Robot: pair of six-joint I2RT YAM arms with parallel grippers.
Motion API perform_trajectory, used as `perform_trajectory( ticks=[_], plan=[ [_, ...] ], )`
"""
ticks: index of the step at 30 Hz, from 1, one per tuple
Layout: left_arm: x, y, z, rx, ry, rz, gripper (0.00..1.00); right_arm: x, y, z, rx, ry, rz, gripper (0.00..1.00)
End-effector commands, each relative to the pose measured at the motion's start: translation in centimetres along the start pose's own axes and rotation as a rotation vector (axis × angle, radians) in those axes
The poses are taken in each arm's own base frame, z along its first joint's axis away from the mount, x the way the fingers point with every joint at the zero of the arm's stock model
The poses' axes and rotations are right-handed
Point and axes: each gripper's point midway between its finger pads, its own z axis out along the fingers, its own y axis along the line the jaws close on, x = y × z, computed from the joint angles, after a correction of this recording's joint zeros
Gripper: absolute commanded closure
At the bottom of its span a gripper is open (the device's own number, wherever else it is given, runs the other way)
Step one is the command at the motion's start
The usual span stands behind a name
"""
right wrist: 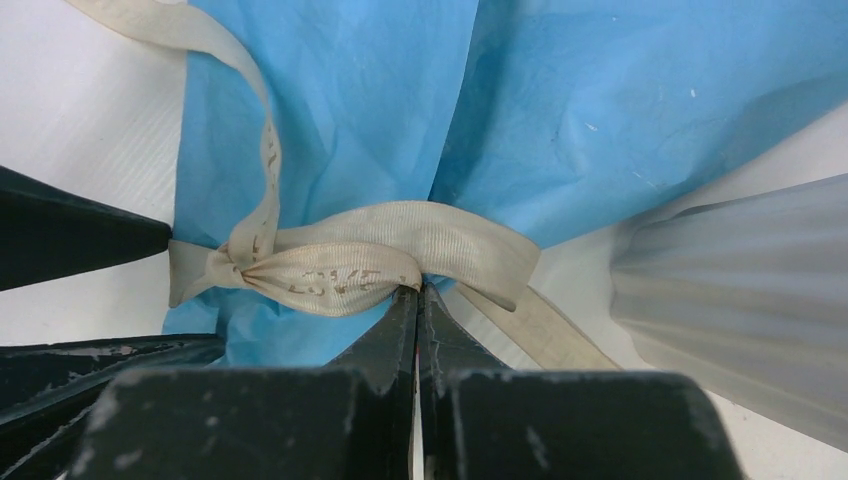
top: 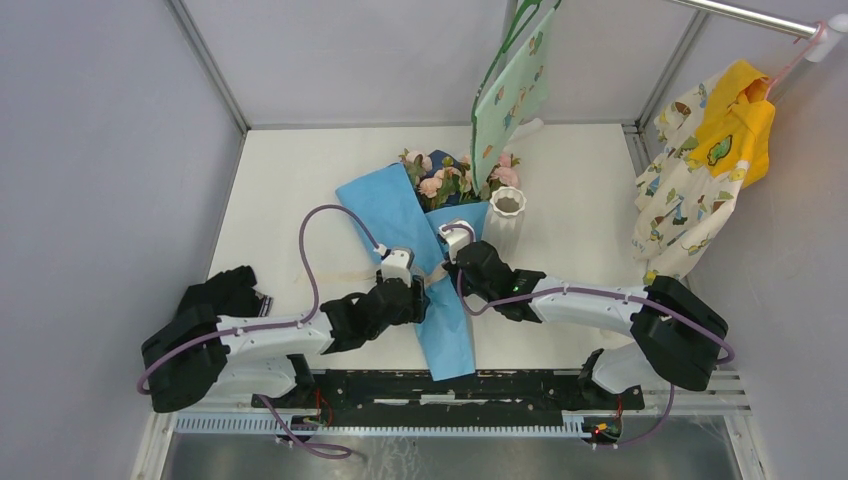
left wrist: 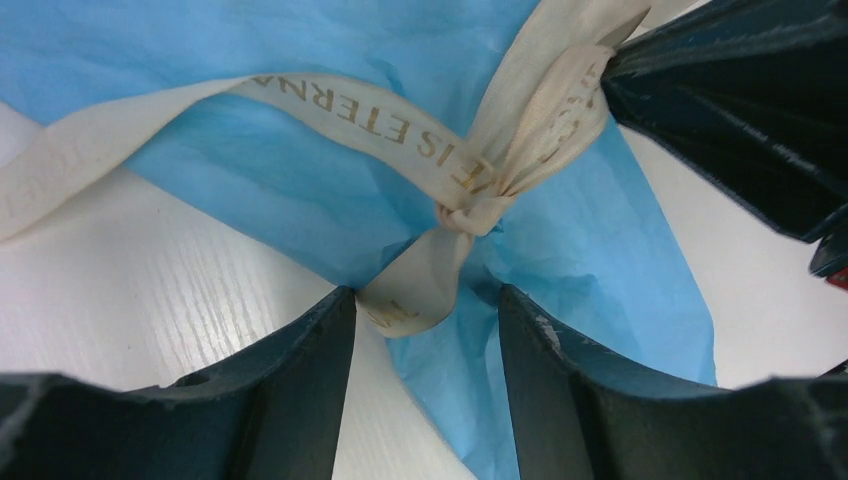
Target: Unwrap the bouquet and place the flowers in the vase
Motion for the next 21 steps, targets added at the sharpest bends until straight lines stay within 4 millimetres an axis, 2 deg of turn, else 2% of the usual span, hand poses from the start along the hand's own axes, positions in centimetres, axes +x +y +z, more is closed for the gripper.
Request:
perform_trajectory(
  ticks=[1,3,9,14,15,16,21],
  plan=[
    [-3.8,-1.5,0.4,0.009,-0.105,0.016,0.39,-1.3,1.0,0.1,-0.045,-0.046,0.042,1.00],
    [-3.9,-0.8,0.6,-0.037,-0.113,0.017,0.43,-1.1,1.2,0.1,-0.058,-0.043,0.046,1.00],
    [-4.6,2.4,1.2,-0.195,-0.145,-0.008,0.63,-0.9,1.3,-0.2,-0.071,-0.044,0.057,1.00],
    [-4.7,5.2,0.9,-0.300,-0.155,-0.051,0.83,-0.7,0.8,-0.6,-0.053,-0.048,0.060,1.00],
    [-4.6,5.7,0.7,-0.321,-0.152,-0.057,0.93,-0.6,0.6,-0.7,-0.044,-0.047,0.061,1.00],
    [-4.6,6.3,0.4,-0.344,-0.154,-0.068,0.98,-0.5,0.5,-0.7,-0.034,-0.044,0.063,1.00],
    [-4.8,8.4,-1.4,-0.439,-0.171,-0.095,0.98,0.5,-1.0,-1.3,0.029,-0.027,0.064,1.00]
  ],
)
